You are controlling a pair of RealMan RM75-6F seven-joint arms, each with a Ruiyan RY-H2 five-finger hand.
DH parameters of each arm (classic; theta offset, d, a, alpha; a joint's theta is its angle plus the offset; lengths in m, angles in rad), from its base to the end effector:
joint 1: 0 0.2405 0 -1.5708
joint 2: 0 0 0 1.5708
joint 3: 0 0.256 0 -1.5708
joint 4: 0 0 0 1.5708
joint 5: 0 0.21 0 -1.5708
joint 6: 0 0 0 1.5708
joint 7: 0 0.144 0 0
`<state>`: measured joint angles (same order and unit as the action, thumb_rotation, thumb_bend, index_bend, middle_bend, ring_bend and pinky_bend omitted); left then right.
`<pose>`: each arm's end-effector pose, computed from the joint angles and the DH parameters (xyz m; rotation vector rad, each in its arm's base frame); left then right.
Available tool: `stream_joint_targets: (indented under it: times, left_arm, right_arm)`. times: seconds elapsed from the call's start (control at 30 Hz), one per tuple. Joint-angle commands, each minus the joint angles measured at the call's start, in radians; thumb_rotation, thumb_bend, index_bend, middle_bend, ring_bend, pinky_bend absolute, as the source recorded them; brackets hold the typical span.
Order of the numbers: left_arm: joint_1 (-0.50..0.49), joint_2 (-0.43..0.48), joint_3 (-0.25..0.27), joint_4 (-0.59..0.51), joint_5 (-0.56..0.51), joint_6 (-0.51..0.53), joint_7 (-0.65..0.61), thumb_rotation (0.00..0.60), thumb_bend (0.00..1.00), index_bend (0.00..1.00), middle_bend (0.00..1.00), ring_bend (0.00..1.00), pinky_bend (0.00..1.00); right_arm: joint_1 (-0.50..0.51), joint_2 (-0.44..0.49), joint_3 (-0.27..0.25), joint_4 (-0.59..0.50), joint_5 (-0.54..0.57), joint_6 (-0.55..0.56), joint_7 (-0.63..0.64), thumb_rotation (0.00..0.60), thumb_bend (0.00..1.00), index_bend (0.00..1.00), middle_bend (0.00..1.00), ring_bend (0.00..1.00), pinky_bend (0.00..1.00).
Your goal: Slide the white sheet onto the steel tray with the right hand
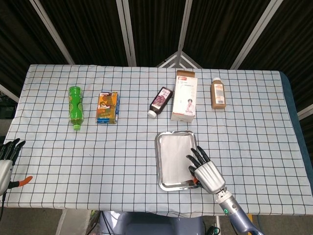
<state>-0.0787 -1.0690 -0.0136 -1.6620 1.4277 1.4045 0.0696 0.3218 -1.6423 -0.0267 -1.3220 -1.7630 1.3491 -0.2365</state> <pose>-0.3231 0.1697 0.1590 -1.4071 -0.9701 -0.7419 -0.2158 -0.2105 -0.0240 1.8919 -0.6735 1.1041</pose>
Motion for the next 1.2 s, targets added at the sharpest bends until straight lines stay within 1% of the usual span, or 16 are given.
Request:
stream_joint_targets:
  times: [0.03, 0.1, 0.27, 0.43, 0.6, 0.83, 1.0, 1.2]
  left_arm:
    - [0.000, 0.000, 0.001, 0.000, 0.001, 0.001, 0.000, 0.600, 0.00, 0.00, 0.00, 0.00, 0.00]
    - [0.000, 0.000, 0.001, 0.000, 0.002, 0.001, 0.000, 0.600, 0.00, 0.00, 0.00, 0.00, 0.00]
    - [0.001, 0.000, 0.001, 0.000, 0.002, 0.002, -0.001, 0.600, 0.00, 0.00, 0.00, 0.00, 0.00]
    - [0.001, 0.001, 0.001, 0.000, 0.002, 0.001, -0.003, 0.600, 0.00, 0.00, 0.00, 0.00, 0.00]
    - [0.001, 0.002, 0.002, -0.001, 0.003, 0.002, -0.004, 0.600, 0.00, 0.00, 0.00, 0.00, 0.00]
    - [0.000, 0.002, 0.003, -0.002, 0.006, 0.001, -0.004, 0.600, 0.00, 0.00, 0.00, 0.00, 0.00]
    - [0.002, 0.003, 0.004, -0.003, 0.008, 0.006, -0.006, 0.600, 0.00, 0.00, 0.00, 0.00, 0.00]
    - [0.002, 0.005, 0.003, -0.001, 0.006, 0.004, -0.012, 0.600, 0.00, 0.00, 0.00, 0.00, 0.00]
  right_arm:
    - [-0.003, 0.002, -0.002, -0.006, 0.005, 0.001, -0.011, 0.600, 0.47, 0.62, 0.26, 0.09, 0.00]
    - [-0.005, 0.008, -0.006, -0.016, 0.007, 0.000, -0.022, 0.600, 0.47, 0.56, 0.26, 0.09, 0.00]
    - [-0.007, 0.021, -0.009, -0.043, 0.015, -0.002, -0.043, 0.600, 0.47, 0.32, 0.23, 0.07, 0.00]
    - [-0.012, 0.031, -0.013, -0.069, 0.018, 0.002, -0.062, 0.600, 0.47, 0.21, 0.18, 0.05, 0.00]
    - [-0.021, 0.043, -0.021, -0.090, 0.015, 0.015, -0.074, 0.600, 0.47, 0.16, 0.15, 0.04, 0.00]
    - [-0.032, 0.053, -0.035, -0.111, -0.001, 0.031, -0.091, 0.600, 0.42, 0.11, 0.12, 0.02, 0.00]
    - [-0.036, 0.061, -0.034, -0.129, 0.001, 0.032, -0.119, 0.600, 0.42, 0.09, 0.11, 0.02, 0.00]
    - [-0.051, 0.134, -0.016, -0.179, 0.010, 0.067, -0.157, 0.600, 0.42, 0.07, 0.09, 0.00, 0.00]
